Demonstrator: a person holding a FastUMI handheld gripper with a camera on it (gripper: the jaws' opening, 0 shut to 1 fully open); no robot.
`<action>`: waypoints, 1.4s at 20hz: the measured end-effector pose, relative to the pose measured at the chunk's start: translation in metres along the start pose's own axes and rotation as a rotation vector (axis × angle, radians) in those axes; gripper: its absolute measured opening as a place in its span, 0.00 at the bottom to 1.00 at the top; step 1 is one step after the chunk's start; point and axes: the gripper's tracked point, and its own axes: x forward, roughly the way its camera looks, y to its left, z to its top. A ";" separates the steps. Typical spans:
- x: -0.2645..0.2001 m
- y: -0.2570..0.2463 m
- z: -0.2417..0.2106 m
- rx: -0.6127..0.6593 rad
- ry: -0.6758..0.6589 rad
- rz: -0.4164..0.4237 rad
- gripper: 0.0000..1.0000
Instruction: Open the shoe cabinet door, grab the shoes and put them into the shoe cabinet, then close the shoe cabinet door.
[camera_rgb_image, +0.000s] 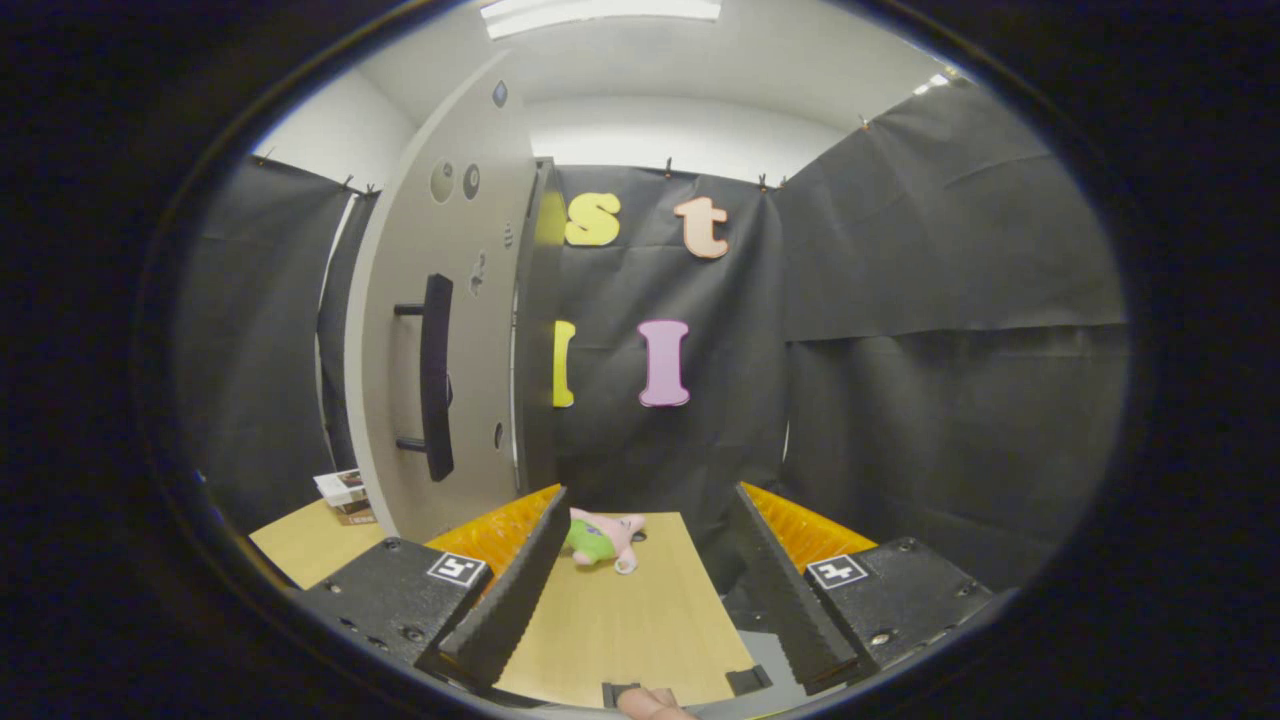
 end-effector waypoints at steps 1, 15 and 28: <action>0.008 0.005 0.005 -0.003 -0.010 0.012 1.00; 0.037 0.102 0.015 -0.020 -0.046 0.125 0.92; 0.037 0.199 0.007 0.022 -0.044 0.245 0.92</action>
